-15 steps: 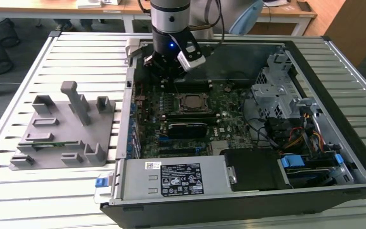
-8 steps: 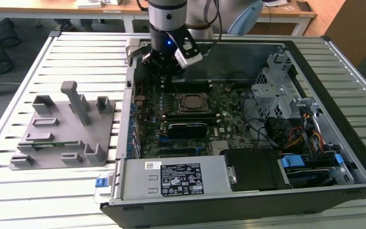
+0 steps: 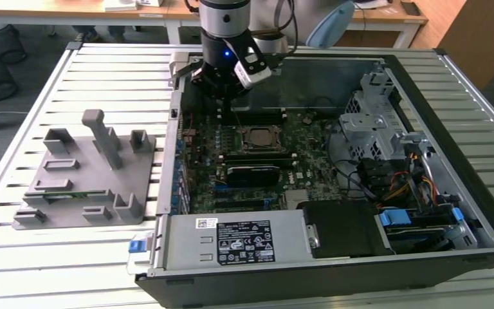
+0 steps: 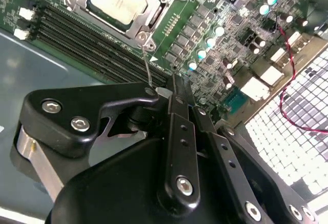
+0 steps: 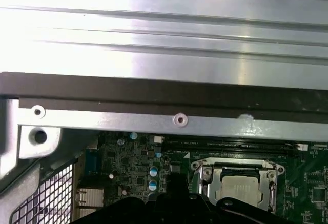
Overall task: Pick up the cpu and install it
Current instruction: 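Install the first cpu locking lever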
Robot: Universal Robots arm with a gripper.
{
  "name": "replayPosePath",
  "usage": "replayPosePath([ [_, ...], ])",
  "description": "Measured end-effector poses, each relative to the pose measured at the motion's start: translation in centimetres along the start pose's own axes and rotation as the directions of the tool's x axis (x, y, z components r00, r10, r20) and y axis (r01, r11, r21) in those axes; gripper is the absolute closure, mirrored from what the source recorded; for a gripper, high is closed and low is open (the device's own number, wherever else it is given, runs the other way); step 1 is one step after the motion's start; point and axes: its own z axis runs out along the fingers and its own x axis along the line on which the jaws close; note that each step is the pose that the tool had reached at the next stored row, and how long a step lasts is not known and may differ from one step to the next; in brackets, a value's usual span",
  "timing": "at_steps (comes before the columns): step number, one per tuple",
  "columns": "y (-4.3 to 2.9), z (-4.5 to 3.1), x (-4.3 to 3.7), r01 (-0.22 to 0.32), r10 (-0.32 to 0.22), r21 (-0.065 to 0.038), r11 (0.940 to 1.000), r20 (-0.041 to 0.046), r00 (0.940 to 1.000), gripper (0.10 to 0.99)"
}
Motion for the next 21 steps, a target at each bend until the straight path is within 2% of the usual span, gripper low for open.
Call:
replayPosePath([
  [15,-0.04,0.02,-1.07,0.0,0.0,0.0,1.0,0.0008,1.0,0.98],
  [21,-0.09,0.04,-2.25,0.0,0.0,0.0,1.0,0.0004,1.0,0.98],
])
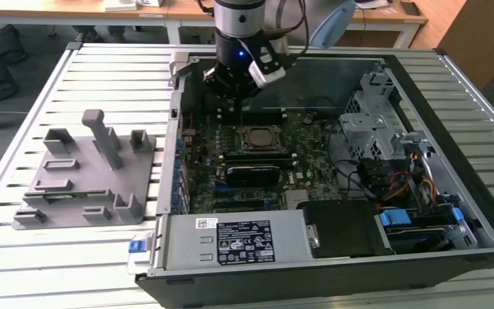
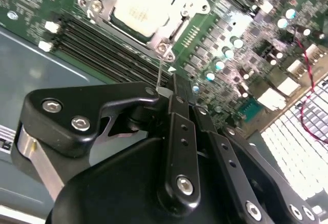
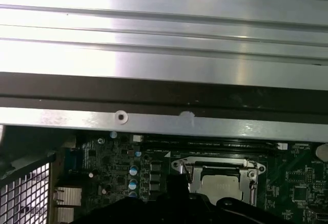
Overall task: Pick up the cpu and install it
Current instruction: 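Install the first cpu locking lever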
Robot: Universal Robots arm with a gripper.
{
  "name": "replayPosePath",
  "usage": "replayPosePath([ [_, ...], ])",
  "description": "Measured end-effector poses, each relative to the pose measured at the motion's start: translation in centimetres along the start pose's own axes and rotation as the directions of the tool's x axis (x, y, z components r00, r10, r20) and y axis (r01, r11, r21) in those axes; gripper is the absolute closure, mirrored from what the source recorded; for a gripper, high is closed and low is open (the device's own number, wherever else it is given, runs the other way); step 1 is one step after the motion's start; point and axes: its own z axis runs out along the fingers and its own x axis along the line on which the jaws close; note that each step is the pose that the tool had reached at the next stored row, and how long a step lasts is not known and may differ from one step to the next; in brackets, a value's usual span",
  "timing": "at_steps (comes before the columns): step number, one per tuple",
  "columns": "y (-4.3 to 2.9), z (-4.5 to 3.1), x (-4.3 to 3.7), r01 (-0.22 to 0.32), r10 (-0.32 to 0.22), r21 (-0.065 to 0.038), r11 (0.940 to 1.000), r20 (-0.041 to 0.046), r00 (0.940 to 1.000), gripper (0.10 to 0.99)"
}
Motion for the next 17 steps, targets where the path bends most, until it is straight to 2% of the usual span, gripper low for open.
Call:
replayPosePath([
  [6,-0.06,0.06,-1.41,0.0,0.0,0.0,1.0,-0.0004,1.0,0.98],
  [7,-0.08,0.06,-1.51,0.0,0.0,-0.004,1.0,-0.0003,1.0,0.98],
  [9,-0.07,0.08,-1.6,0.0,0.0,-0.032,0.9995,0.0011,1.0,0.98],
  [10,-0.08,0.09,-1.64,0.0,0.0,-0.037,0.9993,0.0012,1.0,0.98],
  [12,-0.09,0.14,-1.73,-0.001,0.001,-0.04,0.9992,0.0014,1.0,0.98],
  [17,-0.13,0.29,-2.39,-0.007,0.007,-0.039,0.9992,0.0015,1.0,0.98],
])
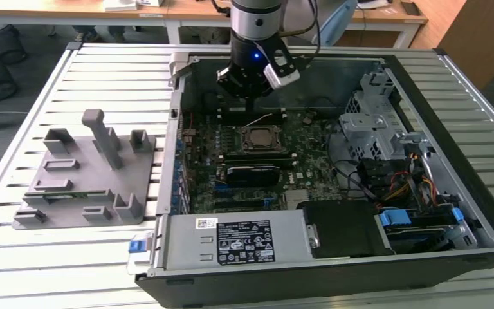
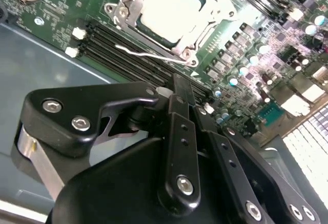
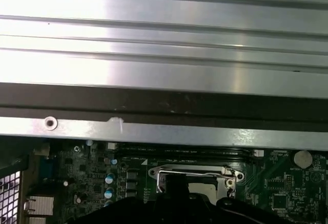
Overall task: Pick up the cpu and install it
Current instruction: 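Install the first cpu locking lever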
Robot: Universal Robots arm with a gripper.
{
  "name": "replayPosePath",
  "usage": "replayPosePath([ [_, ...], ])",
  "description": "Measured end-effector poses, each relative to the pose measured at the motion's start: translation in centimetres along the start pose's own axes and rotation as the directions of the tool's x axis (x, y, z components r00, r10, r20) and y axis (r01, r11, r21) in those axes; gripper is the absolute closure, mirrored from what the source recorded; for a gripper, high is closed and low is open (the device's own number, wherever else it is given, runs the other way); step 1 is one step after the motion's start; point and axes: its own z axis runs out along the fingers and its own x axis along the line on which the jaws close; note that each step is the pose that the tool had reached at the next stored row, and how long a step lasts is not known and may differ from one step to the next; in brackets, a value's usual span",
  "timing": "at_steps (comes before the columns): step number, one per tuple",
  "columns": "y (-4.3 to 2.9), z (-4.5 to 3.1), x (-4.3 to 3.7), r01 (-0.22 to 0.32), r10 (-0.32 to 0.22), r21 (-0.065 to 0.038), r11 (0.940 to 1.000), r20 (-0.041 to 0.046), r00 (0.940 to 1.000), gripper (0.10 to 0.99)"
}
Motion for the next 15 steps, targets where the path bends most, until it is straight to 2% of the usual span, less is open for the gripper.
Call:
replayPosePath([
  [6,-0.04,0.38,-0.56,-0.024,0.024,0.0,0.9997,0.0013,0.9997,0.98],
  [15,-0.1,1.03,-1.22,-0.024,0.024,0.001,0.9997,0.0012,0.9997,0.98],
])
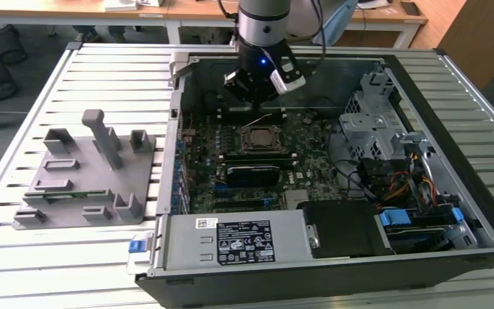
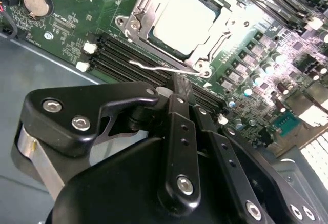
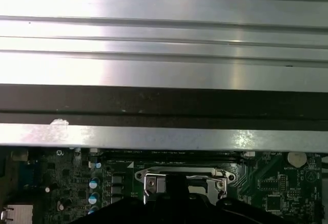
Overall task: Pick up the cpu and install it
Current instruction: 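Install the first cpu locking lever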
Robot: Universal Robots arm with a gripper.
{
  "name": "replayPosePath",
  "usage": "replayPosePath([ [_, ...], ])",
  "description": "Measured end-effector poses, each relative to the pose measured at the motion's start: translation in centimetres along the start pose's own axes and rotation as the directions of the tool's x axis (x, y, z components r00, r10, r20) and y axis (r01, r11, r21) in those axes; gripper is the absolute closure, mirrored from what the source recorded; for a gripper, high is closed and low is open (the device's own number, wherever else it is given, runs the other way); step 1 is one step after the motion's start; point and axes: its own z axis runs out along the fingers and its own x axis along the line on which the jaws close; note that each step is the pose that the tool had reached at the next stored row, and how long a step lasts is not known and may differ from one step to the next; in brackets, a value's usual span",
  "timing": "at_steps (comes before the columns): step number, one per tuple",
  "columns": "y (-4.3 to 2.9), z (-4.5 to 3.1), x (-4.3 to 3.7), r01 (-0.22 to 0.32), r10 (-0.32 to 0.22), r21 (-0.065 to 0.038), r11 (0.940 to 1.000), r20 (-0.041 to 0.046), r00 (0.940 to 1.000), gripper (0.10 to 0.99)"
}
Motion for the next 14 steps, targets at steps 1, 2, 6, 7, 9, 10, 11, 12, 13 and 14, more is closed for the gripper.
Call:
replayPosePath([
  [1,0.0,0.07,-0.13,0.0,0.0,0.0,1.0,0.0,1.0,0.98],
  [2,0.01,0.16,-0.23,0.0,0.0,0.0,1.0,0.0001,1.0,0.98],
  [6,0.03,0.44,-0.39,0.007,-0.007,0.0,1.0,-0.0003,1.0,0.98],
  [7,0.03,0.46,-0.39,0.014,-0.014,0.0,0.9999,-0.0009,0.9999,0.98],
  [9,0.04,0.51,-0.45,0.023,-0.023,0.0,0.9997,-0.0013,0.9997,0.98],
  [10,0.04,0.54,-0.49,0.024,-0.024,0.0,0.9997,-0.0013,0.9997,0.98],
  [11,0.04,0.57,-0.55,0.024,-0.024,0.0,0.9997,-0.0014,0.9997,0.98],
  [12,0.05,0.61,-0.64,0.024,-0.024,0.0,0.9997,-0.0014,0.9997,0.98],
  [13,0.08,0.66,-0.75,0.025,-0.025,0.0,0.9997,-0.0014,0.9997,0.98],
  [14,0.11,0.71,-0.86,0.025,-0.025,0.0,0.9997,-0.0014,0.9997,0.98],
])
